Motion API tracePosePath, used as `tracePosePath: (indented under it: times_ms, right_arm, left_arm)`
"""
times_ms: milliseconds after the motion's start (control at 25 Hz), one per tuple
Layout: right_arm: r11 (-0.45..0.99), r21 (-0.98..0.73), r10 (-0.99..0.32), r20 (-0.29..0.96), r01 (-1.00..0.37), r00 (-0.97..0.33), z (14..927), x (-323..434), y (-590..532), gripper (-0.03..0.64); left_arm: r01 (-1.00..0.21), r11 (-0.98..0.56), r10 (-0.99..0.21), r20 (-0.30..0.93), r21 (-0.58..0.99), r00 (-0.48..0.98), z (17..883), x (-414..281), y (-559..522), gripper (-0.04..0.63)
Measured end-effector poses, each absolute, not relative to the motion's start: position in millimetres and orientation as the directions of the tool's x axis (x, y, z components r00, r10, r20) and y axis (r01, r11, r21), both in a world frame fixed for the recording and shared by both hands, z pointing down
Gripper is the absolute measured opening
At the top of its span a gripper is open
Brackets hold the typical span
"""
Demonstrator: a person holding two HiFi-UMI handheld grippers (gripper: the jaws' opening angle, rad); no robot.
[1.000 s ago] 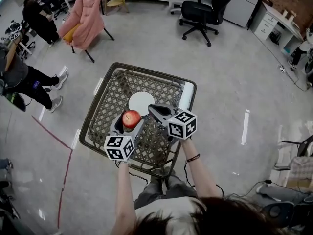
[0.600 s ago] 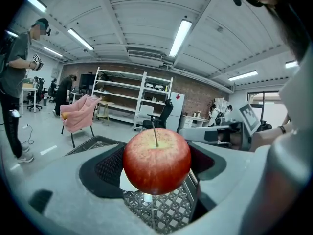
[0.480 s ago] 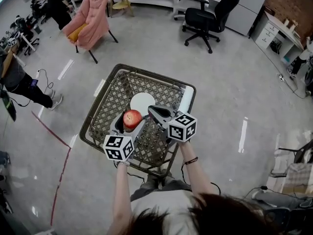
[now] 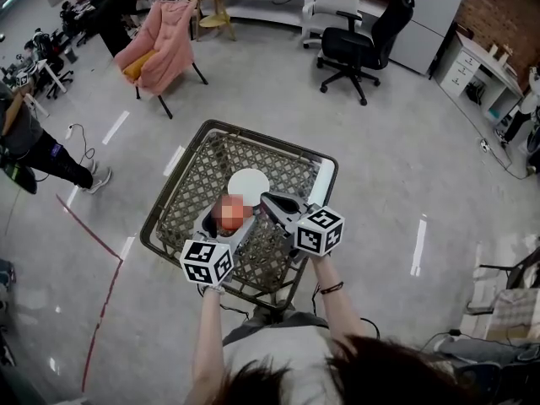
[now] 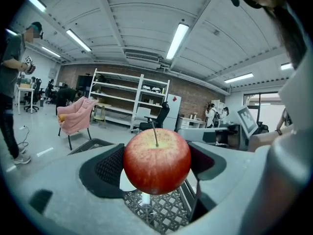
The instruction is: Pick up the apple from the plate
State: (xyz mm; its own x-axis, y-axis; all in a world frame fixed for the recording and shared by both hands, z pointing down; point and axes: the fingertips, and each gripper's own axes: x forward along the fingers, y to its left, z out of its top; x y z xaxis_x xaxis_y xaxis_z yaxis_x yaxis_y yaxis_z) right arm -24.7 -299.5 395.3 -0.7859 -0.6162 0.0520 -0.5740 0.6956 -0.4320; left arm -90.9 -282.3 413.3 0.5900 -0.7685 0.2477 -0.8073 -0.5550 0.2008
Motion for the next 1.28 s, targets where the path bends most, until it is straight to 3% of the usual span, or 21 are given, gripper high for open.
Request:
tracePosePath:
  times_ms: [1280]
  right_arm:
    - [0.757, -0.358, -0.573, 0.039, -0.547, -0.818, 373.4, -31.9, -265.5, 0.009]
  left_arm:
    - [-0.792, -0.581, -0.762, 0.217, 0.187, 0.611, 398.5, -88.3, -246.5, 0.413]
